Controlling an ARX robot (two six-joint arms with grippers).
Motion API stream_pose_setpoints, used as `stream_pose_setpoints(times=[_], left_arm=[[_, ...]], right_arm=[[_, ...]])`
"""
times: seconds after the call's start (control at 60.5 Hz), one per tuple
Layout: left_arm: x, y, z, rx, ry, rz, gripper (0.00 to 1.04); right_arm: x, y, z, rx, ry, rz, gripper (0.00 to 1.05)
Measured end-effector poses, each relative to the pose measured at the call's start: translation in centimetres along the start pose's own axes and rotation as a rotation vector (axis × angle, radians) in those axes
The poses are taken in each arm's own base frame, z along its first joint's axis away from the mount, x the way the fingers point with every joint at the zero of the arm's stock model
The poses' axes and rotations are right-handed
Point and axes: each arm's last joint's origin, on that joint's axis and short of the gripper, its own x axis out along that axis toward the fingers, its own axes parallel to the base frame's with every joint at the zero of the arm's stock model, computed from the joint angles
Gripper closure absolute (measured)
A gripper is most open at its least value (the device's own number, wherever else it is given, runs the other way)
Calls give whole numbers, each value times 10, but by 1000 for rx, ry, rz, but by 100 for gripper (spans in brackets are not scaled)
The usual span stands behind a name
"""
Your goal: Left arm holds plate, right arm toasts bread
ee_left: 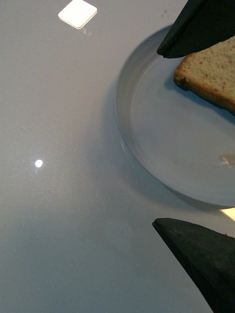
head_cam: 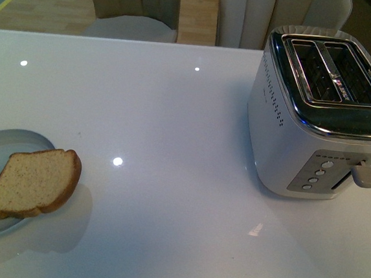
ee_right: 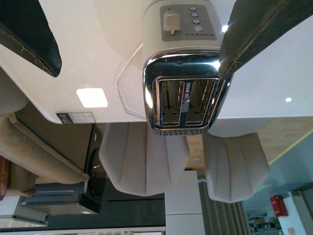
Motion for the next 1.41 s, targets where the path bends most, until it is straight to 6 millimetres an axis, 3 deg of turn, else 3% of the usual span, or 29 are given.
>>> stream_pose_setpoints(times=[0.38, 1.224, 1.406], left_arm=[[30, 12, -24, -11, 96, 67, 7], [52, 3, -32, -23, 173, 68, 7], [52, 4, -33, -39, 179, 69, 34]], right_arm=[[0, 0, 0, 0, 0, 0, 9], [0, 0, 0, 0, 0, 0, 9], [0, 0, 0, 0, 0, 0, 9]])
